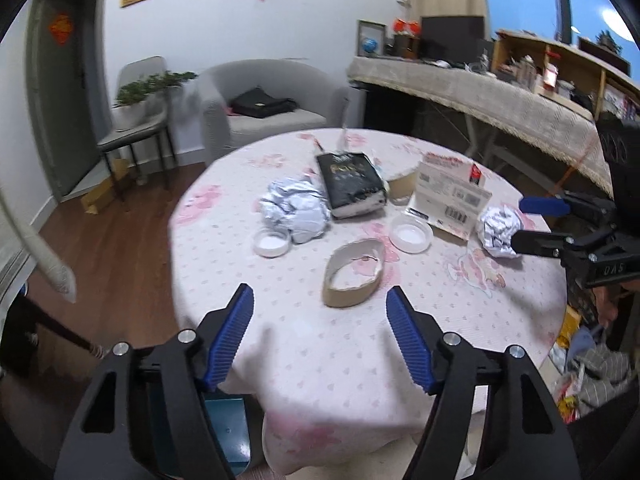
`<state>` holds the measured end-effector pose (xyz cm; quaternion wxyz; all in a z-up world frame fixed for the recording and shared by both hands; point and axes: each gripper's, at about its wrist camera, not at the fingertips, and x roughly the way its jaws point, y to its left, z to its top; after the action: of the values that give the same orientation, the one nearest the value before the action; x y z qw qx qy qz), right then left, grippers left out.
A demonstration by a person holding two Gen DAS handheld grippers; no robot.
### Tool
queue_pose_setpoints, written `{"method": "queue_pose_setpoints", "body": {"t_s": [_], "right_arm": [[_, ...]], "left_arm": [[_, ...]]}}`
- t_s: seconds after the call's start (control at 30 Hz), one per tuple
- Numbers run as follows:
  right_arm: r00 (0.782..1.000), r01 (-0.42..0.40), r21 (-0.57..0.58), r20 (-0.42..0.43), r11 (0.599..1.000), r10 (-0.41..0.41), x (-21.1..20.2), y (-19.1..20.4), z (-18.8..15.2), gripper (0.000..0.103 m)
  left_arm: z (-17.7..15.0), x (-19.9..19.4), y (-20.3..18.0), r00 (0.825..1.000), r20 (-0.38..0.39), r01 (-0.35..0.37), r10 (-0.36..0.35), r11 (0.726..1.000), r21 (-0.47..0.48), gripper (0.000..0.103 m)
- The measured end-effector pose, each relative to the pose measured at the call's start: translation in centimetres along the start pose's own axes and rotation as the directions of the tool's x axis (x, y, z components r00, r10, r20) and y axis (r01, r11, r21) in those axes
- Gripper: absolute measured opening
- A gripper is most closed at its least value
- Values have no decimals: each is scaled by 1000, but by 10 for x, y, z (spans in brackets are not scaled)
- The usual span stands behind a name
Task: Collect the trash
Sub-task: 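Grasp the brown tape roll with the left tool while the right tool grasps crumpled white paper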
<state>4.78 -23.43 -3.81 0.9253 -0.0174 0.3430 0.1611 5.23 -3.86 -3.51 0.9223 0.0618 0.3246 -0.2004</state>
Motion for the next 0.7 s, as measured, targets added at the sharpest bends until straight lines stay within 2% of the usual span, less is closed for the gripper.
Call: {"method": "queue_pose_setpoints", "body": {"t_s": [0.07,0.13,0.37,0.53,0.6,0.67,0.7], "right_arm": [[1000,-9,2,-9,1000,9,3,-3,1,86],[1000,-18,4,-25,1000,18,7,-6,1,81],[997,-24,-1,-73,1000,23,20,-11,4,75],[995,-14,-2,-104,1000,14,28,-14,4,63],[993,-10,-2,-116,1000,10,32,-15,4,62],[991,-7,-5,-136,1000,6,36,-16,4,58],[990,-4,-6,-144,1000,3,37,-17,3,52]], "left_arm": [[2,10,-3,1000,-12,23,-23,1000,18,66],[3,17,-4,999,-25,42,-41,999,28,64],[7,40,-6,995,-63,80,-76,995,62,57],[13,46,-4,992,-67,108,-104,993,57,52],[14,47,-5,992,-64,117,-113,991,65,41],[14,48,-8,992,-61,114,-109,990,78,39],[15,49,-9,992,-63,115,-110,990,82,39]]}}
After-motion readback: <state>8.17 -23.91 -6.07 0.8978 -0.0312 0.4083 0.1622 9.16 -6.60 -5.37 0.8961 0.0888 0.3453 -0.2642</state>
